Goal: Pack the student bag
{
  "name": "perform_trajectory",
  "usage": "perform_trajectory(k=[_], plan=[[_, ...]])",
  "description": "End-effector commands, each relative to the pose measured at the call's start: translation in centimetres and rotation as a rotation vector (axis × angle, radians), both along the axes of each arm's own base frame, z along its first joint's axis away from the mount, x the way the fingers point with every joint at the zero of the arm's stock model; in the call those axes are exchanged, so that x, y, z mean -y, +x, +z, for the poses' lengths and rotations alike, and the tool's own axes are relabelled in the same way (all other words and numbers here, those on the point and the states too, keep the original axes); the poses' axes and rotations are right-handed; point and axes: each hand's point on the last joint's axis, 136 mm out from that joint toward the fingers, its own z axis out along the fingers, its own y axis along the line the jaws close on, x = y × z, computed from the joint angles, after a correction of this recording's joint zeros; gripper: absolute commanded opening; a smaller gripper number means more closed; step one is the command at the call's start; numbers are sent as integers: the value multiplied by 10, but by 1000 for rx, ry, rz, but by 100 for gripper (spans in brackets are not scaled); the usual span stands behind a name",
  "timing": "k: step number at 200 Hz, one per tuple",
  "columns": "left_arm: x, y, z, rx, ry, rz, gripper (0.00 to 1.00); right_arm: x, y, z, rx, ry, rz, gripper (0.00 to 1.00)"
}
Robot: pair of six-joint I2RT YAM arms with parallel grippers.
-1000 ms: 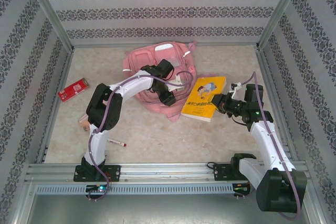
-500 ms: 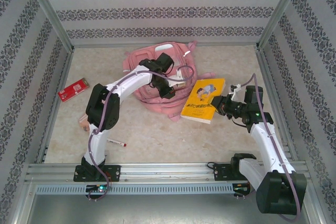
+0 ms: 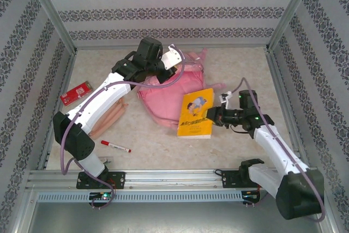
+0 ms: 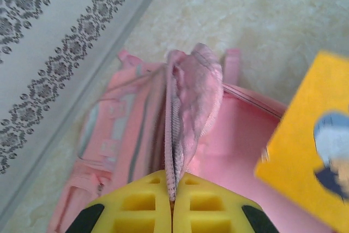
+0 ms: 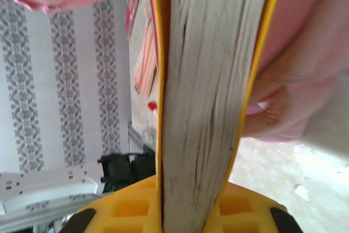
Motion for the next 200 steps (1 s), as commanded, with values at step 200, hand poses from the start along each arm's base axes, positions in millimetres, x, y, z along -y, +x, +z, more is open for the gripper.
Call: perform_trajectory(k=[200], plan=[[30,-31,82,191,-272,-180,0,-136,213,-49,98,101,22,27]])
